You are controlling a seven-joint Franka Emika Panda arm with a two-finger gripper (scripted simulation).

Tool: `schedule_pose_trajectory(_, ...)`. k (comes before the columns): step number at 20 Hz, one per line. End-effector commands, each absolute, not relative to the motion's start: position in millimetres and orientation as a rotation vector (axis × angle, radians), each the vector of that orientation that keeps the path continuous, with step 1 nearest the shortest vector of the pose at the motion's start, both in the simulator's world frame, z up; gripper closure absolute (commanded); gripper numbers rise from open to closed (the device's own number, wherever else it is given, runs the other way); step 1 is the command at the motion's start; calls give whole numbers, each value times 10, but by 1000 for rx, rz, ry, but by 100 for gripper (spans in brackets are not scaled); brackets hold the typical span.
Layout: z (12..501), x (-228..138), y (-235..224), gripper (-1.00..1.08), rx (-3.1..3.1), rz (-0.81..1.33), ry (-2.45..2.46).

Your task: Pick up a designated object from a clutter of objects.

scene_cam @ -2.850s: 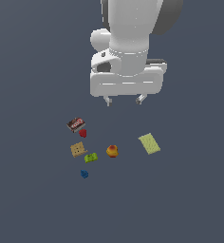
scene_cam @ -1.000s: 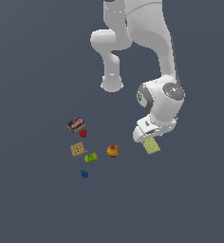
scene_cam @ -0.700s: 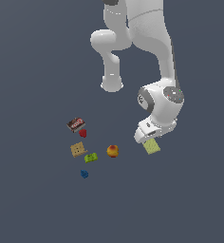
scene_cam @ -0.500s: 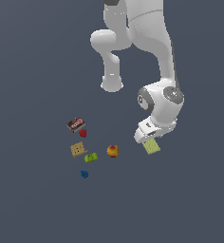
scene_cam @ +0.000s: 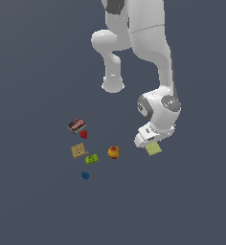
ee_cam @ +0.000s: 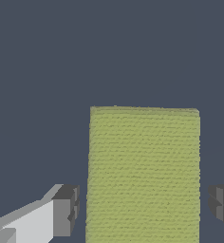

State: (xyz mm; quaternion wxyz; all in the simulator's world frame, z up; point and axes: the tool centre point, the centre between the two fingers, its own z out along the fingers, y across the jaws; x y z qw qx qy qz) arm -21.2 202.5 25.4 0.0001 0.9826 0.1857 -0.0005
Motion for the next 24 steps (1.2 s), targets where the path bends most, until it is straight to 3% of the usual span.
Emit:
schedule_pose_trajectory(1,160,-211,2027,-92,3087,-1,584)
schedule_pose_trajectory(6,96,-205,2029,-92,3087,-1,584)
schedule_pose_trajectory(7,96,-205,2029,108,3087,-1,584)
schedule_pose_trajectory(24,239,-167,1920,108,3087,-1,584)
